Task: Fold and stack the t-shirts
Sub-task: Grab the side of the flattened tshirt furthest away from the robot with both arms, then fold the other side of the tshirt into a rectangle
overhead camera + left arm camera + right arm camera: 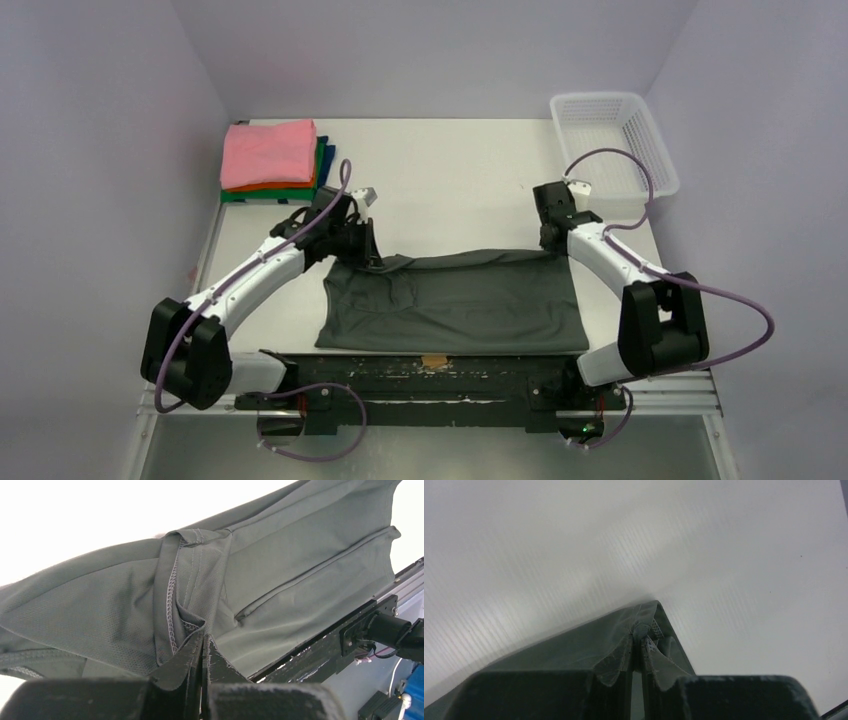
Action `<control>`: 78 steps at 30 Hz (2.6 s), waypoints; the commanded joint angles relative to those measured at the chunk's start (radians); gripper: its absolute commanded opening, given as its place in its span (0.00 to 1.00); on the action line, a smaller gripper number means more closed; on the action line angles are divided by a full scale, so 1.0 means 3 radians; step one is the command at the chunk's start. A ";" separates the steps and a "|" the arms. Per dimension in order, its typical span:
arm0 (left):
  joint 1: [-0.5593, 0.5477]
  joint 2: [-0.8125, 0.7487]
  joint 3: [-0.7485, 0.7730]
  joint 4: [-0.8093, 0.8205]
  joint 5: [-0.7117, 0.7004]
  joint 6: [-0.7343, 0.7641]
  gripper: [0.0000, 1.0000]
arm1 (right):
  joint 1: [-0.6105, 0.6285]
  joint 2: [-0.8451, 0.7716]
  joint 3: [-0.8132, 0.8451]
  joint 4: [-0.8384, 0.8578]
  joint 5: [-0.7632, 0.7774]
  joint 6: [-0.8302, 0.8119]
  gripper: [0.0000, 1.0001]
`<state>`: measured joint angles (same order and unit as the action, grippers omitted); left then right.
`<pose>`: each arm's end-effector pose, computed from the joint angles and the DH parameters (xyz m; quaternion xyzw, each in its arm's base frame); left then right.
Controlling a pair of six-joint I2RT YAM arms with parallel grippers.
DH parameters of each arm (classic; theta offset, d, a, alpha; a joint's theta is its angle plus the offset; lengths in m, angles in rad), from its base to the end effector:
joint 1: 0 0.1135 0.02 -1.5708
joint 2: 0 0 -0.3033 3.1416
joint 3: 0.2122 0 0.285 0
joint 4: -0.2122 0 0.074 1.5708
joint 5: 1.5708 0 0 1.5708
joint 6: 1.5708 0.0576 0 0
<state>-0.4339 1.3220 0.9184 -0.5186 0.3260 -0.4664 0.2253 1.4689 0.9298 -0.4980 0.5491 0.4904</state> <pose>0.2670 -0.1440 0.2508 0.0365 0.9360 -0.2753 0.2162 0.3203 0.0426 0.2177 0.1936 0.9109 -0.1561 0.3293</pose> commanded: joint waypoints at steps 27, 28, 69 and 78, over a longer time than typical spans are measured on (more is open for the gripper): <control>-0.0246 -0.0621 -0.0735 -0.0446 -0.0155 -0.0793 0.05 | 0.0016 -0.0553 -0.0397 -0.0408 -0.0256 0.0428 0.42; -0.0243 -0.0626 -0.0762 -0.0559 -0.0155 -0.0833 0.14 | 0.0008 -0.0603 -0.0448 -0.0605 -0.0167 0.0642 0.51; -0.0723 0.0557 -0.0013 -0.0311 0.0174 -0.0599 1.00 | -0.0021 -0.0969 -0.0448 -0.0094 -0.1550 -0.0277 0.93; -0.1182 0.0627 0.0157 -0.0298 0.0226 -0.0401 1.00 | -0.0024 -0.0943 -0.0448 -0.0084 -0.1585 -0.0305 0.93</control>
<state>-0.7380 1.5070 0.9157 -0.6098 0.3794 -0.6392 0.2184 1.1877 0.7906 -0.5232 0.0635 0.4206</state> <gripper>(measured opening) 0.998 0.929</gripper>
